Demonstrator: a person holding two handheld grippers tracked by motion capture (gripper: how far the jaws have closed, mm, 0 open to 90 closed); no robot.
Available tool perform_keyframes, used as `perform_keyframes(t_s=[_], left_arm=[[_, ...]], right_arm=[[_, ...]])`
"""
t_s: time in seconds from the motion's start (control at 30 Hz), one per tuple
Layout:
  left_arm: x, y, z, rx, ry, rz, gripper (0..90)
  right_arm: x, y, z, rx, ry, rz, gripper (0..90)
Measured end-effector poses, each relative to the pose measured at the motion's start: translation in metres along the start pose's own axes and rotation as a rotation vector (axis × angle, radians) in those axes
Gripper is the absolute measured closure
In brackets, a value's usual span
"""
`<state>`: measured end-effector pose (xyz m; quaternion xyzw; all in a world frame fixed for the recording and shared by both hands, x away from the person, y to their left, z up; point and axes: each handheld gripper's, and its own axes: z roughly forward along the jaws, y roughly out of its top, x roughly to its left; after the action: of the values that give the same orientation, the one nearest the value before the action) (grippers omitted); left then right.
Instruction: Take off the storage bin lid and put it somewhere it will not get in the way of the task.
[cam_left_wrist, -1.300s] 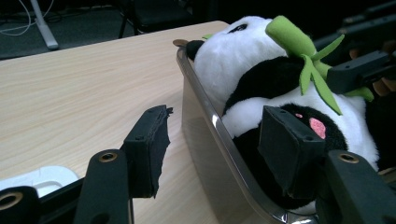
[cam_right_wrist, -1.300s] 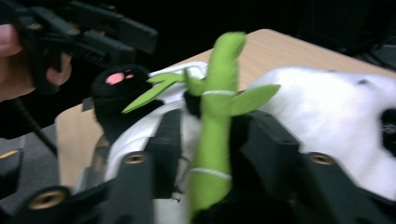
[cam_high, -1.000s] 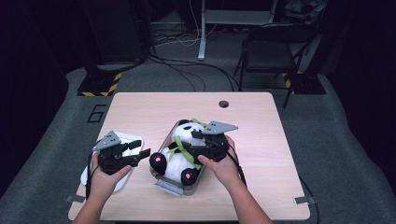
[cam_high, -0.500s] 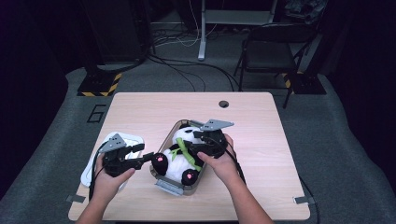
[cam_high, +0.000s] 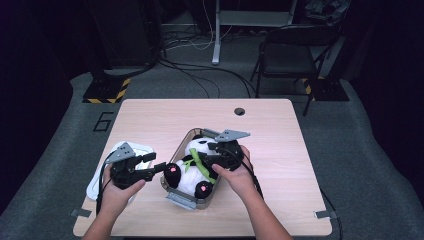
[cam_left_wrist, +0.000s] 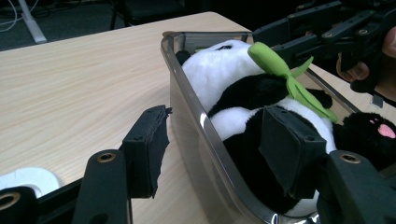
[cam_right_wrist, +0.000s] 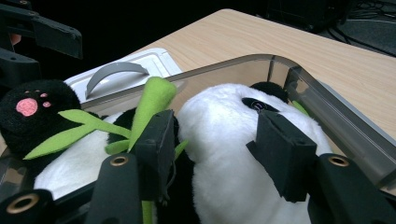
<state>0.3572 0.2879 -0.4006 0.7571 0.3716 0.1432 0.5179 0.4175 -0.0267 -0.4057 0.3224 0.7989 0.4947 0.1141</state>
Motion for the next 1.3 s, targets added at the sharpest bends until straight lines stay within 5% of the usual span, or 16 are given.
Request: perform_keyframes(t_s=[0.13, 1.3], left_arm=[[0.000, 0.004, -0.003, -0.029, -0.014, -0.002, 40.5], [0.001, -0.021, 0.017, 0.100, -0.025, -0.009, 39.2]], right_arm=[[0.000, 0.000, 0.000, 0.000, 0.000, 0.002, 46.9], [0.010, -0.010, 0.004, 0.023, 0.017, -0.017, 47.0]])
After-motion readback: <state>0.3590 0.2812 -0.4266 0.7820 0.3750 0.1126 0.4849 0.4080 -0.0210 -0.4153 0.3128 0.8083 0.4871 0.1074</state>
